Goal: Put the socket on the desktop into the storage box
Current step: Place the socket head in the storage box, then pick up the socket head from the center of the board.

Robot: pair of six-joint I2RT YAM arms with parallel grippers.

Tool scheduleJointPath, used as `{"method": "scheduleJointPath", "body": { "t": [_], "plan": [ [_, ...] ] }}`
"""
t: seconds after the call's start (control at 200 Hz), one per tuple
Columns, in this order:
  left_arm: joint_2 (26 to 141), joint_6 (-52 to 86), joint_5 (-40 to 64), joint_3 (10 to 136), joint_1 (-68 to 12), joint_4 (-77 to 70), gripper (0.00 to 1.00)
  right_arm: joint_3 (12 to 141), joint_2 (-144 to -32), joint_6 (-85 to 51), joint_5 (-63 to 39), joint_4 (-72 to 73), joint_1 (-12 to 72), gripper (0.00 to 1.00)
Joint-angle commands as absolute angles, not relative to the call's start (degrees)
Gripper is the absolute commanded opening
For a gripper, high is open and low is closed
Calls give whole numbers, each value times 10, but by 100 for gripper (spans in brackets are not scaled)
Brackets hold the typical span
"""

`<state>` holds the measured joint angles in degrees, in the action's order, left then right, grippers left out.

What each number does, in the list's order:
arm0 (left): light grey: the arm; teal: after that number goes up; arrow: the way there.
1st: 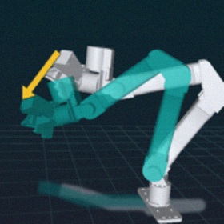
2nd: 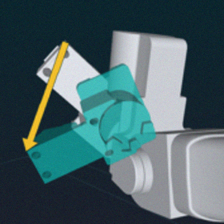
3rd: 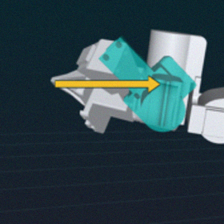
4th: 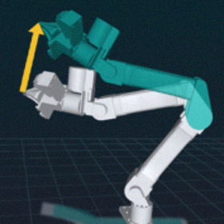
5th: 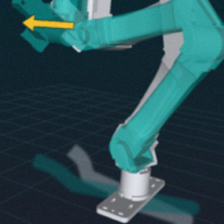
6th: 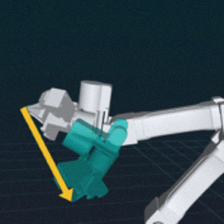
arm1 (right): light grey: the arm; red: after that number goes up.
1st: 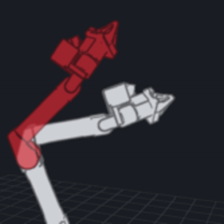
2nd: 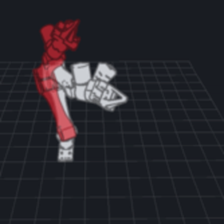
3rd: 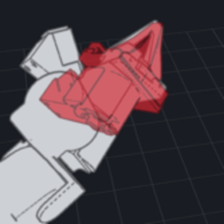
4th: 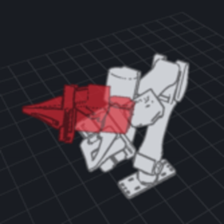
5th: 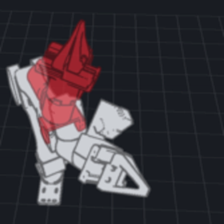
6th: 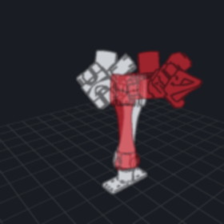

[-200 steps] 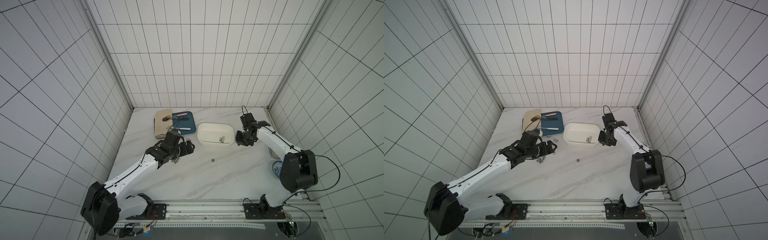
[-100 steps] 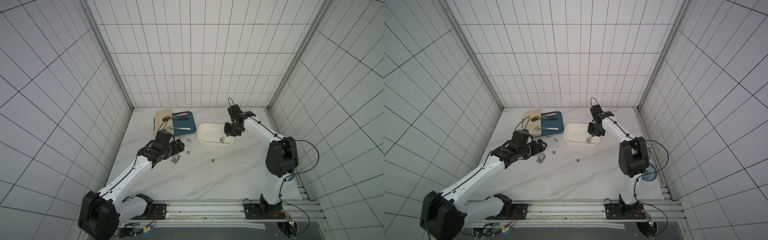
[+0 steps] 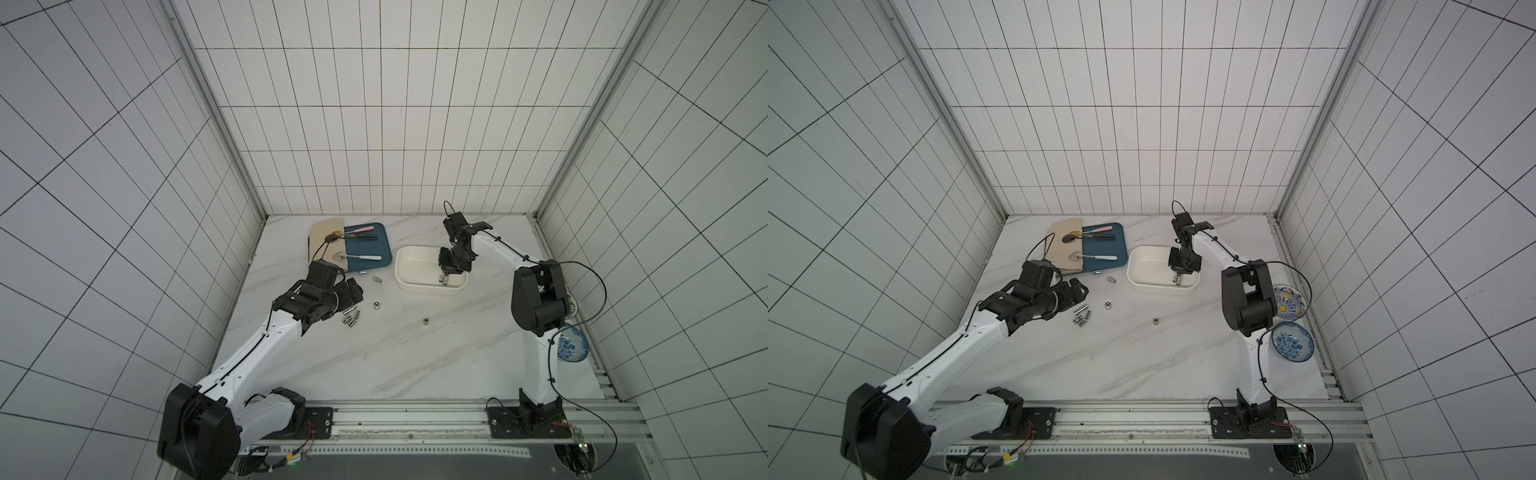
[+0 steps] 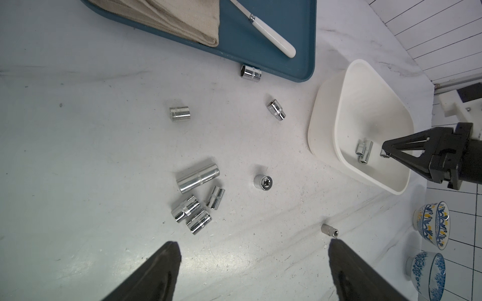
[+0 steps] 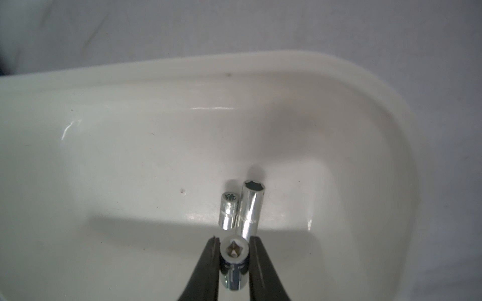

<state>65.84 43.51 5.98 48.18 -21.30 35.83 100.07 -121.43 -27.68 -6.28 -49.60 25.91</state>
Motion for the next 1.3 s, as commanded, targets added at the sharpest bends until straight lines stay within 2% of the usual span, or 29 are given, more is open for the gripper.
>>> {"method": "scheduleJointPath", "body": {
  "t": [0.0,0.34,0.72,0.805,1.059,1.294],
  "plan": [
    [664,429,56,479,-209,359,92,1027,-1228,-272,-64,-512,265,23],
    [669,430,61,476,-204,359,92,1024,-1228,-274,-61,-514,267,31],
    [668,429,61,476,-202,368,91,994,-1175,-272,-57,-508,271,32],
    [669,429,57,478,-203,370,91,983,-1158,-271,-61,-502,272,32],
    [684,419,53,487,-204,370,89,927,-1087,-258,-71,-478,283,40],
    [722,407,21,513,-214,375,88,838,-997,-229,-98,-433,302,42]
  ]
}}
